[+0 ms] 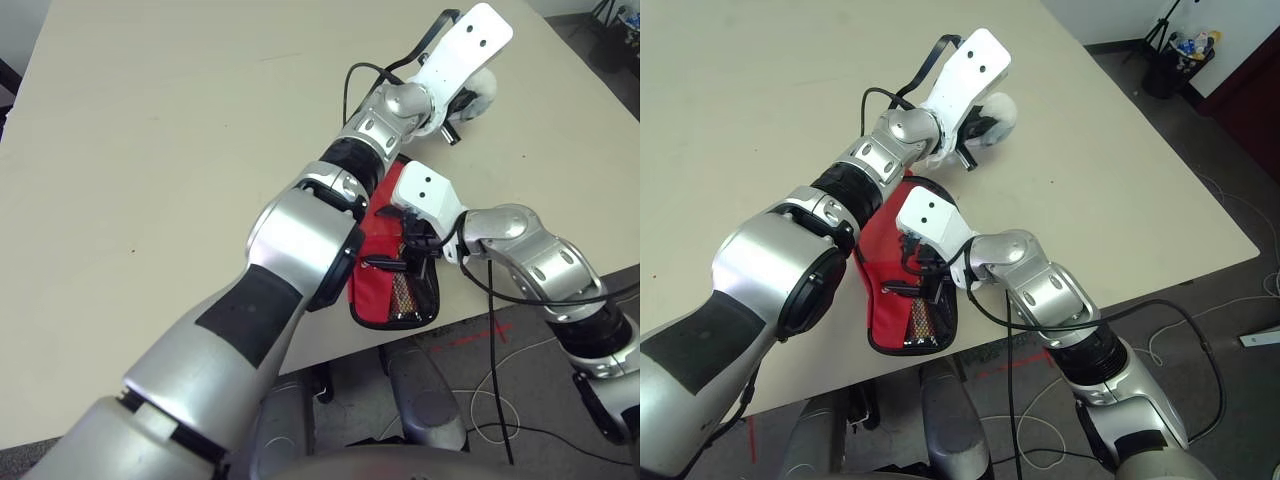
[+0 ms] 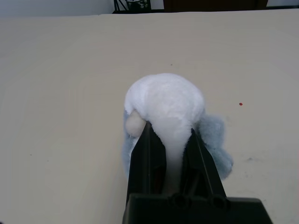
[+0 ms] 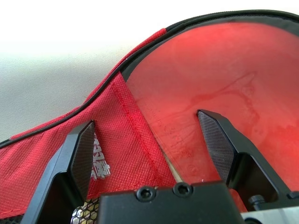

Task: Store the ping-pong paddle in its case and zip it.

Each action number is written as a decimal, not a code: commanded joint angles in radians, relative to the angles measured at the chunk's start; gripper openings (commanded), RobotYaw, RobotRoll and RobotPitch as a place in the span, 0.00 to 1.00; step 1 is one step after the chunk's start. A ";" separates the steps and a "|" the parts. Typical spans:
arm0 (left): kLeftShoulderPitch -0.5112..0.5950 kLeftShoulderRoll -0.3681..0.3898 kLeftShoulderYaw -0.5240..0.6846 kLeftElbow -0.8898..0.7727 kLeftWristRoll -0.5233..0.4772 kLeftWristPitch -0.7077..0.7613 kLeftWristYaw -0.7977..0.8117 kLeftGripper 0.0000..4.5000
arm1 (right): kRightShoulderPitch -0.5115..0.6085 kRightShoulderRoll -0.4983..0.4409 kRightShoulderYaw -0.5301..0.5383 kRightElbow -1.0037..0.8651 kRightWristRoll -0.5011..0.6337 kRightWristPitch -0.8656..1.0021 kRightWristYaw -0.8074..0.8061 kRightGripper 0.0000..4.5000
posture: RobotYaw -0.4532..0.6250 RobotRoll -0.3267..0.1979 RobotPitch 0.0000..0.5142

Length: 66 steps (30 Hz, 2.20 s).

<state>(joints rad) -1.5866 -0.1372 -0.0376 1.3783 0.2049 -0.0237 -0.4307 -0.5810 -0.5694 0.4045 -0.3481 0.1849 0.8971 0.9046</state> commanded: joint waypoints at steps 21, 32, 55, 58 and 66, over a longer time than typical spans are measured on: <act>0.000 -0.149 0.051 -0.015 -0.067 0.082 -0.161 0.04 | 0.049 0.012 0.137 0.152 -0.026 0.032 0.041 1.00 | 0.10 0.62 0.58; 0.008 -0.149 0.013 -0.016 -0.052 0.099 -0.251 0.26 | 0.047 0.013 0.136 0.162 -0.031 0.024 0.041 1.00 | 0.10 0.62 0.57; -0.095 0.222 0.049 -0.065 -0.074 0.013 -0.380 0.99 | -0.047 0.010 0.104 0.326 -0.060 -0.076 0.102 1.00 | 0.27 0.62 0.50; -0.055 0.277 0.007 -0.082 -0.051 0.007 -0.465 0.99 | -0.058 0.005 0.096 0.343 -0.064 -0.086 0.105 1.00 | 0.28 0.62 0.49; 0.131 0.342 -0.103 -0.203 -0.021 -0.007 -0.641 0.99 | -0.080 -0.054 -0.007 0.288 -0.009 -0.022 0.111 1.00 | 0.27 0.62 0.47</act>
<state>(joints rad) -1.4684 0.1982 -0.1256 1.2237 0.1863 -0.0309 -1.0356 -0.7036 -0.5894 0.3904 -0.1141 0.1917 0.7794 1.0365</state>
